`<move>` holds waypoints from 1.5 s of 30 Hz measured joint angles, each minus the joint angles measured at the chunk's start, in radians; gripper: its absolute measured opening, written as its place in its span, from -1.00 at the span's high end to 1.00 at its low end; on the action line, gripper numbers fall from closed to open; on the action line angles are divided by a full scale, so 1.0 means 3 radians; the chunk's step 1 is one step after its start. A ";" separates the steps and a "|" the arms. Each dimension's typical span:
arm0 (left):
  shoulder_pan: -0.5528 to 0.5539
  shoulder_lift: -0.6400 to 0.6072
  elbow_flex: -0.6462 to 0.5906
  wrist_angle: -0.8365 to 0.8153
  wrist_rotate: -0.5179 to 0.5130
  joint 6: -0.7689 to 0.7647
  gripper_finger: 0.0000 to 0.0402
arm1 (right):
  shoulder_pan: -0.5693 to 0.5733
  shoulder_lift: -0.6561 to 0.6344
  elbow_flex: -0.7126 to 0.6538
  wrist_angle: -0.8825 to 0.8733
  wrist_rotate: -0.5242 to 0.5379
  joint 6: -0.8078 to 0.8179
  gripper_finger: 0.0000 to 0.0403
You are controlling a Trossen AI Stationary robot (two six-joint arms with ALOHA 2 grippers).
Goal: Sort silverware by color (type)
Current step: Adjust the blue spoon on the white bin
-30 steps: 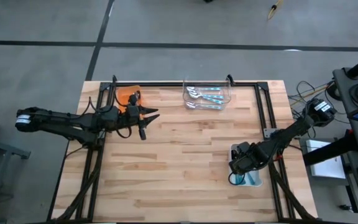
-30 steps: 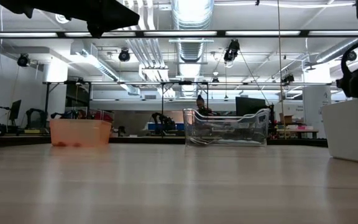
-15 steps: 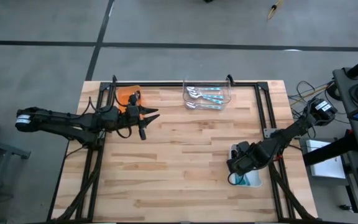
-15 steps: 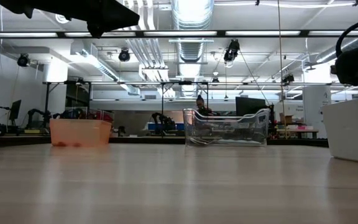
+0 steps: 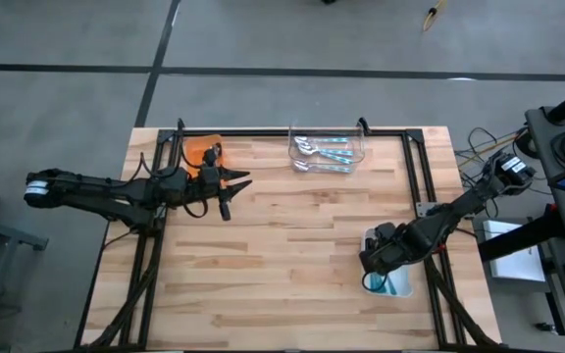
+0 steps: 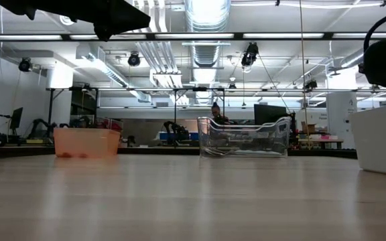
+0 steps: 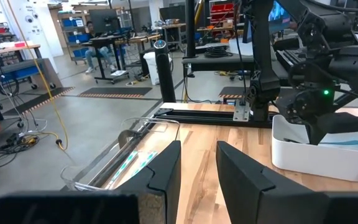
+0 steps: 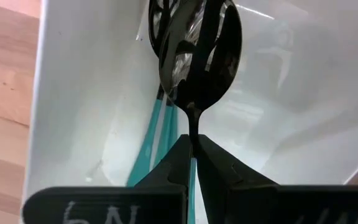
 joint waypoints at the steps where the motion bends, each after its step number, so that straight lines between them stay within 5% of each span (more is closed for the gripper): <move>1: -0.0001 0.0000 0.0000 0.0001 0.0000 0.0000 0.58 | 0.0000 -0.0013 0.0000 -0.0002 0.0015 0.0021 0.95; 45: 0.0000 0.0002 0.0012 -0.0004 -0.0137 0.0277 0.58 | -0.0139 0.0117 0.0048 0.0152 0.0230 0.0572 0.95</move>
